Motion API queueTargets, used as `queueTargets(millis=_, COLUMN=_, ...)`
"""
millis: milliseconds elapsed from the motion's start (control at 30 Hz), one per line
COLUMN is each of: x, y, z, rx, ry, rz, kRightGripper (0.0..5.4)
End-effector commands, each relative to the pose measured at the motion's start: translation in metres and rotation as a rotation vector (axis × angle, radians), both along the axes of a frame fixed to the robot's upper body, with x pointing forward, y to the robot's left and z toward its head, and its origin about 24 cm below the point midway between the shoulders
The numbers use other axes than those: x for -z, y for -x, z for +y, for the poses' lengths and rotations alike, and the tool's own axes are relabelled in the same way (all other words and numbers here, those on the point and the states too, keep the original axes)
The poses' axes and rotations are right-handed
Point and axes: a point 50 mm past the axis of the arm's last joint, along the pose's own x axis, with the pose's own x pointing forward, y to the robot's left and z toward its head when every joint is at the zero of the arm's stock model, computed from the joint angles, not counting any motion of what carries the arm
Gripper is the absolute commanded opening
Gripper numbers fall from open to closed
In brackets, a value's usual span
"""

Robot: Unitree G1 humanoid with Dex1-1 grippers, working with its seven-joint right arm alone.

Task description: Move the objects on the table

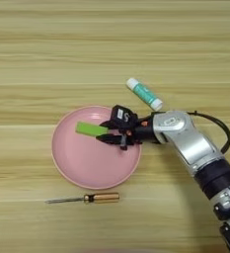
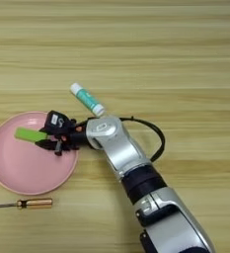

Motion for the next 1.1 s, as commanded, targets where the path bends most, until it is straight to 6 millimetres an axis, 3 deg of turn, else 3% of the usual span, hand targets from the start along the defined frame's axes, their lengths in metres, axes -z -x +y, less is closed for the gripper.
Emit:
queueTargets(millis=33, x=-0.022, y=-0.015, z=0.003, rx=0.001, ry=0.011, rz=-0.095, kRightGripper=1.76)
queueTargets(millis=300, x=-0.023, y=-0.015, z=0.004, rx=0.005, ry=0.007, rz=-0.091, kRightGripper=2.80)
queueTargets(millis=467, x=-0.031, y=-0.014, z=0.007, rx=0.004, ry=-0.028, rz=-0.109, kRightGripper=3.29)
queueTargets(millis=933, x=-0.057, y=-0.009, z=0.008, rx=0.009, ry=-0.172, rz=-0.184, kRightGripper=5.27)
queueTargets(millis=1100, x=-0.065, y=-0.006, z=0.006, rx=-0.002, ry=-0.212, rz=-0.197, kRightGripper=5.36)
